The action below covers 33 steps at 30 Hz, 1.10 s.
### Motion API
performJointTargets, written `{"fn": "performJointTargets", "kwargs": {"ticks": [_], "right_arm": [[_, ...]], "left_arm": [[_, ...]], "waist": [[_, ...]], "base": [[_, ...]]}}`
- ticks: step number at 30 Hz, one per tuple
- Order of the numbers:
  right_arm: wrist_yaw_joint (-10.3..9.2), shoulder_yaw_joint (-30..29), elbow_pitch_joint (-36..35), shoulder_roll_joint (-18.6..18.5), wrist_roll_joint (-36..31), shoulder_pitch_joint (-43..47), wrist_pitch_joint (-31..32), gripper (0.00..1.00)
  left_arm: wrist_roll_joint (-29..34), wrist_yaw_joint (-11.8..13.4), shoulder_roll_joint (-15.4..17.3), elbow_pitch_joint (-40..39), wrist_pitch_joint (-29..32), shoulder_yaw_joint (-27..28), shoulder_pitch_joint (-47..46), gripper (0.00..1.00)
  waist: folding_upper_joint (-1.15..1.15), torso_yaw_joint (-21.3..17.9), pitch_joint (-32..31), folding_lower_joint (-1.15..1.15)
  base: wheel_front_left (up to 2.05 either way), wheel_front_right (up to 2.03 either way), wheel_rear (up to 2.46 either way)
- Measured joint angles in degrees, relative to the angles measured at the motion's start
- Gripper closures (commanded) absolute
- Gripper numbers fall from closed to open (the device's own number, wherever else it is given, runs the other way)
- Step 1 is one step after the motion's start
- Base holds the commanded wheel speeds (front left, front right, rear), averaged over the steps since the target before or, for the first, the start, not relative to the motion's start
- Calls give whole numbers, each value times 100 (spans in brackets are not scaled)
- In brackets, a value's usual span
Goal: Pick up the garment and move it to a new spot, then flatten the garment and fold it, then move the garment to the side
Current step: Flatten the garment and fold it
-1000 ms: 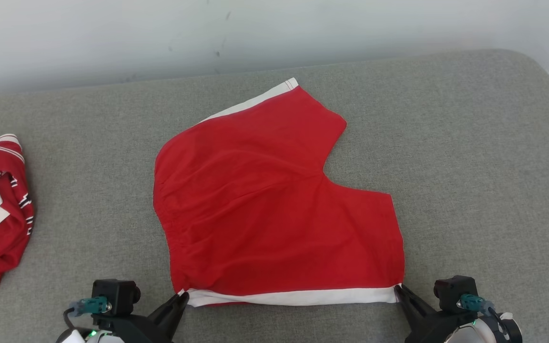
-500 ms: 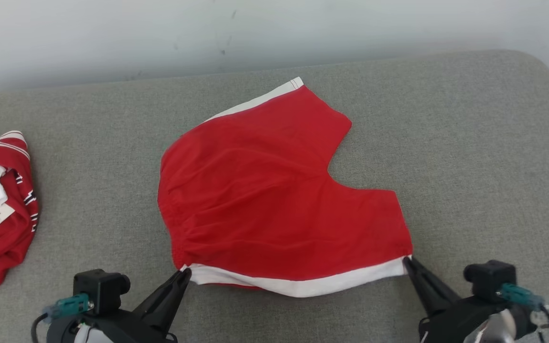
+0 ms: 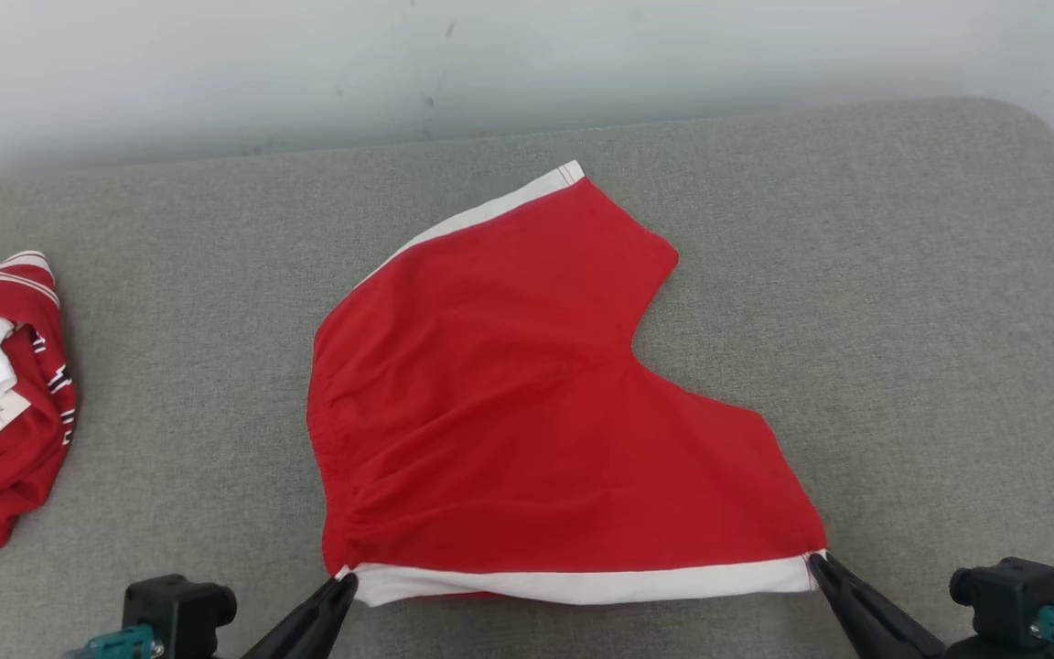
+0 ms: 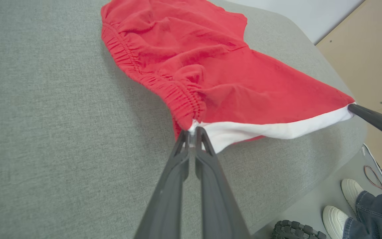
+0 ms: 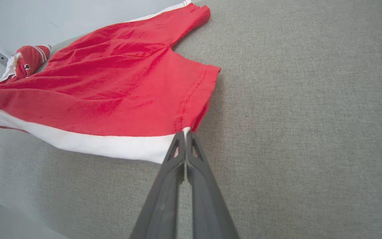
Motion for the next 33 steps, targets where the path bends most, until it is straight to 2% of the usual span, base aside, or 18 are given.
{"fn": "performJointTargets", "kwargs": {"ticks": [7, 13, 21, 23, 29, 33], "right_arm": [[-78, -307, -595, -199, 104, 129, 186, 100], [-48, -352, -844, -481, -9, -940, 503, 100], [162, -35, -98, -1069, -103, -2564, 1371, 100], [209, 12, 109, -1173, -114, -2875, 1567, 100], [288, 160, 591, -1506, -118, -3792, 2056, 100], [311, 354, 876, -1595, -169, -4357, 2305, 100]], "left_arm": [[-107, 142, 85, -248, 172, 145, 281, 100], [-227, 177, -151, -178, 275, 60, -270, 100], [-83, 196, -555, 436, 521, -183, -1504, 100], [24, 266, -670, 550, 508, -162, -1766, 100], [123, 375, -985, 914, 420, -136, -2374, 100], [169, 455, -1284, 1165, 248, -134, -2659, 100]], "waist": [[0, -65, -38, 0], [-1, -129, 9, -1], [-1, -46, 370, 0], [-1, 11, 484, 0], [-1, 310, 793, 0], [0, 572, 977, 0]], "base": [[0, 0, 0], [0, 0, 0], [0, 0, 0], [0, 0, 0], [0, 0, 0], [0, 0, 0]]}}
